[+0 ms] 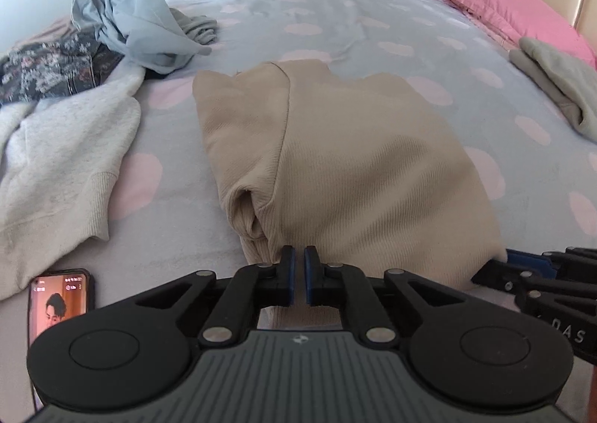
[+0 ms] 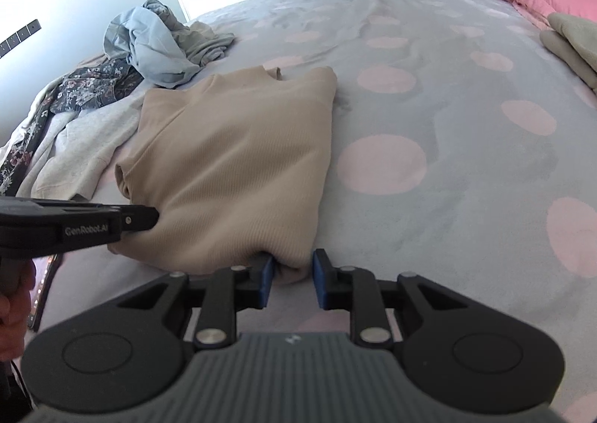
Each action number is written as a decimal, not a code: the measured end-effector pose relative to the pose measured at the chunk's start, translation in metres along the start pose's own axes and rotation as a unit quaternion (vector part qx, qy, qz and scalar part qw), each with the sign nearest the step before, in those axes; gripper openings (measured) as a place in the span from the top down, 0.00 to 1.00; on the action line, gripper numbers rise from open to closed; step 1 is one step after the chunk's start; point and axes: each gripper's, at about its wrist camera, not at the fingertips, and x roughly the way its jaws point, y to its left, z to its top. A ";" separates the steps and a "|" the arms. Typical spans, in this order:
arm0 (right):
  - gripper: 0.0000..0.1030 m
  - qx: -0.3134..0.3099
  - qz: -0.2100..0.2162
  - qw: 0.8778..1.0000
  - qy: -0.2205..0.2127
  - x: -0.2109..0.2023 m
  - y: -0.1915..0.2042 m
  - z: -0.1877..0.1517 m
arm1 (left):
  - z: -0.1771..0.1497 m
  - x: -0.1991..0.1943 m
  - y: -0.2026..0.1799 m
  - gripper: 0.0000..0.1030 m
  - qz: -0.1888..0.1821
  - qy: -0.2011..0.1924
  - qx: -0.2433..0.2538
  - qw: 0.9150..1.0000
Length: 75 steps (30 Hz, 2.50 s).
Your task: Fold clothes
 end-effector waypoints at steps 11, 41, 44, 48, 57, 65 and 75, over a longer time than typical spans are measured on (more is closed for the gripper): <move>1.00 -0.052 -0.057 0.997 0.020 -0.019 0.005 -0.004 | -0.001 0.001 0.015 0.95 -0.027 0.000 -0.035 0.999; 0.46 0.119 0.079 0.988 0.053 0.032 -0.048 0.091 | 0.058 0.076 0.125 0.41 -0.212 0.032 -0.273 0.938; 0.44 0.153 0.091 0.981 0.075 0.058 -0.062 0.104 | 0.064 0.089 0.125 0.41 -0.225 0.034 -0.268 0.936; 0.44 0.191 0.124 0.969 0.097 0.089 -0.075 0.113 | 0.073 0.105 0.125 0.43 -0.242 0.037 -0.260 0.934; 0.60 0.262 0.185 0.942 0.100 0.130 -0.091 0.114 | 0.083 0.124 0.121 0.61 -0.258 0.028 -0.248 0.933; 0.75 0.221 0.185 0.955 0.073 0.098 -0.079 0.126 | 0.091 0.086 0.102 0.75 -0.242 -0.003 -0.214 0.946; 0.76 0.201 0.137 0.970 -0.004 -0.027 -0.097 0.128 | 0.123 0.010 0.027 0.75 -0.270 -0.032 -0.122 0.955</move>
